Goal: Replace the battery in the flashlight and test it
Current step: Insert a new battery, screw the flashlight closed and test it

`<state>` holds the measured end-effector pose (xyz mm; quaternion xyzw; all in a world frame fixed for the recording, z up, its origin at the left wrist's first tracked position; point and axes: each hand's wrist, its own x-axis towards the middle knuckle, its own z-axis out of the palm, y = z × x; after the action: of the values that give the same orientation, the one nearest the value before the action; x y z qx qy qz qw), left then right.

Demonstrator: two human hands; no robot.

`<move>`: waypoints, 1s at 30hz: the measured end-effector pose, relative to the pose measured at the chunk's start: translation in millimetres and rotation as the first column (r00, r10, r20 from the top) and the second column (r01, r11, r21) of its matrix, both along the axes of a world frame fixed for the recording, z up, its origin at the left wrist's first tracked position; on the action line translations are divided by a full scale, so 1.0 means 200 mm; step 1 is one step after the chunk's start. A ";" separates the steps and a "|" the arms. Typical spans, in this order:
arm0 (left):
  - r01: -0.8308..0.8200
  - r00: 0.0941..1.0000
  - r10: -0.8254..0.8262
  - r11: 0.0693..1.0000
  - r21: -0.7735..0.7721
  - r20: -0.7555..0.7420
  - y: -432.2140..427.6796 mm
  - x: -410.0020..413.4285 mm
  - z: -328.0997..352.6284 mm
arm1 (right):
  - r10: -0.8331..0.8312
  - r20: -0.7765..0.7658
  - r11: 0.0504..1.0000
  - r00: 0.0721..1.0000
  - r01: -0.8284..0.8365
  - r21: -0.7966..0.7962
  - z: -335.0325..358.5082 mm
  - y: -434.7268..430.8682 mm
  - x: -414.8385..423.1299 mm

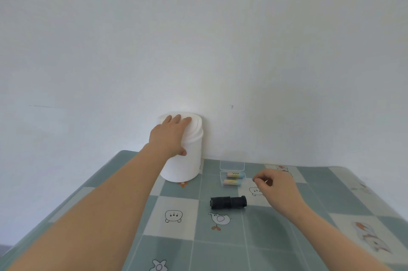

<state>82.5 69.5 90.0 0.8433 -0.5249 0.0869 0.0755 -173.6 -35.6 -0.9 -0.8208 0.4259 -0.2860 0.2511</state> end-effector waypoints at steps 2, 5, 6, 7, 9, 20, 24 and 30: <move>0.004 1.000 -0.004 1.000 0.025 0.000 0.00 0.01 0.00 | 0.007 -0.027 1.000 1.000 -0.007 0.013 -0.01 0.00 0.00; 0.108 0.993 -0.104 0.991 -0.074 0.048 0.00 -0.07 -0.03 | 0.018 -0.041 1.000 0.999 -0.017 0.016 -0.02 0.00 0.02; 0.181 0.983 -0.176 0.971 -0.158 0.045 0.00 -0.13 -0.05 | 0.019 -0.045 1.000 0.999 -0.019 0.015 -0.02 -0.01 0.02; 0.252 0.967 -0.253 0.940 -0.229 0.025 -0.01 -0.20 -0.08 | 0.021 -0.050 1.000 0.999 -0.020 0.013 -0.02 -0.01 0.03; 0.363 0.921 -0.384 0.906 -0.219 -0.061 0.00 -0.35 -0.15 | 0.019 -0.055 1.000 0.998 -0.019 0.005 -0.02 -0.02 0.05; 0.391 0.902 -0.358 0.914 0.107 -0.242 -0.06 -0.47 -0.43 | 0.018 -0.067 1.000 0.998 -0.018 0.001 -0.09 -0.07 0.06; 0.334 0.882 -0.325 0.942 -0.033 -0.342 -0.06 -0.45 -0.47 | 0.017 -0.093 0.999 0.996 -0.020 -0.039 -0.08 -0.06 0.07; -0.042 0.597 -0.347 0.887 -0.460 -0.724 -0.06 -0.42 -0.51 | 0.086 -0.351 0.974 0.933 -0.153 -0.170 -0.06 -0.05 0.13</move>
<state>-0.5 57.4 -12.7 0.7056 -0.4762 -0.1870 0.4903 -148.3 -44.7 -12.3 -0.9029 0.3820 -0.1638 0.1093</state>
